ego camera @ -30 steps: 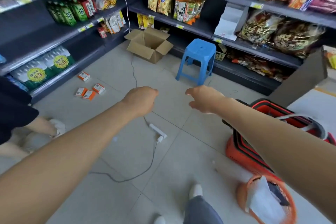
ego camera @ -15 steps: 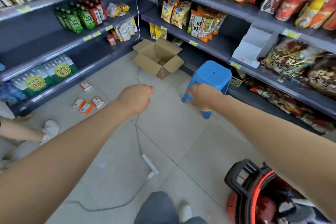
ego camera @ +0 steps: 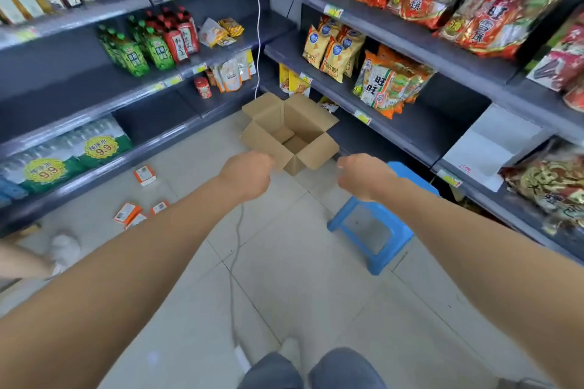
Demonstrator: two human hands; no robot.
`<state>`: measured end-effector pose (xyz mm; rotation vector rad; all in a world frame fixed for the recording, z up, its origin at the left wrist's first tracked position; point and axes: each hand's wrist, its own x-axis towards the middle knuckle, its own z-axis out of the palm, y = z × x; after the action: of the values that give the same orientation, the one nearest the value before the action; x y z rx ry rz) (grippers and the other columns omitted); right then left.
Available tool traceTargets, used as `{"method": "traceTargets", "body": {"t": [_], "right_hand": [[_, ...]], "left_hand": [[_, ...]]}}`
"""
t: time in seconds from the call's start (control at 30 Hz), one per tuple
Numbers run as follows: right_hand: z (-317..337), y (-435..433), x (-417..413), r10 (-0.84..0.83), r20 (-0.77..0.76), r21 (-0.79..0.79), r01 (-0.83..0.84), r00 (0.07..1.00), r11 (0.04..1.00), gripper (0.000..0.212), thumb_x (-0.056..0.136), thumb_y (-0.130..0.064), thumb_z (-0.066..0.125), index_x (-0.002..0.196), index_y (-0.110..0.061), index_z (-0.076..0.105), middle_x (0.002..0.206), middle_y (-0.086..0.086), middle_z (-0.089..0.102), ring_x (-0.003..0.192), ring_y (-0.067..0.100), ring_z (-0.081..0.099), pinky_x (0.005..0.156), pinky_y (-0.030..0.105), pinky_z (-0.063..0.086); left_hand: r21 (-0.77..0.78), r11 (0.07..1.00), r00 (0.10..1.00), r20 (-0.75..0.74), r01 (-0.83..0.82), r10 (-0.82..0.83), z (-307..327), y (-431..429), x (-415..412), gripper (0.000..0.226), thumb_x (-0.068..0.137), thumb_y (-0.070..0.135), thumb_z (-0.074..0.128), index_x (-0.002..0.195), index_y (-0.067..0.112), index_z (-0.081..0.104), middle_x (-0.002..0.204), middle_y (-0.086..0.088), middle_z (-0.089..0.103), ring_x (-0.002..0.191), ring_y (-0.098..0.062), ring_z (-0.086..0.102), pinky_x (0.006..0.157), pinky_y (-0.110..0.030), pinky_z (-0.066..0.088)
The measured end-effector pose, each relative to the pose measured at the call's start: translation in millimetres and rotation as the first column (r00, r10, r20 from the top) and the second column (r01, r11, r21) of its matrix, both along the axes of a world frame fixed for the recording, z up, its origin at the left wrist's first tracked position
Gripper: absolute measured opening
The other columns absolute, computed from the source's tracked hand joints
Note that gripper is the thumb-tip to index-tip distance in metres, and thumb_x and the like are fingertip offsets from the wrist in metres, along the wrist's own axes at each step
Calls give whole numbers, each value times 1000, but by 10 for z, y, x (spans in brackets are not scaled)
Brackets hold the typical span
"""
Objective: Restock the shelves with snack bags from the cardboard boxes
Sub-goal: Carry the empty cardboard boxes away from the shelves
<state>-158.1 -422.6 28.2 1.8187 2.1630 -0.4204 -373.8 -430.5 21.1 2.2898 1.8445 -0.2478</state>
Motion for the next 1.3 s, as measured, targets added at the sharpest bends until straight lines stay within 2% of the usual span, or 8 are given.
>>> {"method": "traceTargets", "body": {"t": [0.13, 0.3, 0.43, 0.6, 0.7, 0.8, 1.17, 1.3], "right_hand": [[-126, 901, 32, -23, -14, -19, 23, 1000, 1000, 35, 96, -19, 41, 129, -10, 48, 124, 12, 56, 108, 30, 55, 81, 35, 49], [-462, 2069, 30, 12, -29, -25, -13, 999, 1000, 33, 98, -22, 40, 125, -8, 51, 118, 13, 57, 105, 31, 57, 72, 31, 42], [-818, 3022, -30, 15, -84, -76, -21, 996, 997, 37, 98, -21, 41, 132, -8, 47, 128, 15, 53, 114, 33, 54, 84, 36, 47], [-1373, 3932, -116, 0, -49, -155, -8, 999, 988, 31, 96, -19, 42, 123, -8, 52, 118, 14, 60, 106, 32, 57, 75, 32, 45], [-1727, 4387, -193, -38, -37, -196, 30, 999, 980, 32, 97, -26, 42, 123, -11, 51, 117, 12, 61, 106, 32, 58, 81, 35, 48], [-2135, 4783, -276, -120, -52, -232, 105, 991, 967, 37, 98, -33, 40, 123, -8, 50, 120, 16, 59, 109, 34, 56, 89, 43, 50], [-4421, 5780, -422, -401, 23, -339, 385, 916, 859, 47, 100, -37, 41, 129, 0, 44, 124, 20, 55, 114, 32, 55, 72, 33, 39], [-5222, 6004, -432, -514, 38, -348, 494, 857, 797, 51, 99, -38, 44, 131, 2, 39, 127, 22, 53, 116, 33, 54, 81, 35, 44]], "left_hand": [[-16, 1000, 1000, 5, 0, 0, -77, 868, 51, 31, 95, 11, 44, 125, 9, 52, 124, -12, 58, 114, -31, 55, 87, -35, 45], [-82, 996, 1000, -8, -24, 23, -342, 1948, 152, 27, 96, 10, 42, 121, 6, 51, 121, -13, 58, 109, -31, 56, 82, -36, 45], [-127, 991, 999, -37, -33, 28, -624, 2821, 184, 20, 96, 10, 42, 114, 4, 51, 115, -14, 58, 105, -30, 57, 73, -32, 40], [-179, 983, 998, -43, -49, 43, -1121, 3774, 169, 27, 97, 8, 41, 122, 4, 48, 120, -14, 58, 108, -30, 57, 74, -32, 41], [-212, 974, 996, -44, -84, 77, -1495, 4246, 119, 23, 96, 9, 42, 117, 4, 51, 117, -15, 59, 106, -31, 58, 71, -32, 39], [-262, 955, 990, -25, -140, 139, -1980, 4705, 67, 28, 97, 10, 41, 122, 4, 50, 119, -16, 58, 109, -32, 56, 76, -35, 43], [-343, 923, 985, -64, -174, 162, -4487, 6007, -29, 22, 96, 10, 44, 115, 7, 53, 112, -12, 61, 104, -30, 60, 69, -30, 38], [-320, 921, 974, -95, -224, 204, -5301, 6227, -25, 29, 97, 19, 48, 123, 6, 52, 115, -12, 62, 107, -30, 60, 75, -32, 43]]}}
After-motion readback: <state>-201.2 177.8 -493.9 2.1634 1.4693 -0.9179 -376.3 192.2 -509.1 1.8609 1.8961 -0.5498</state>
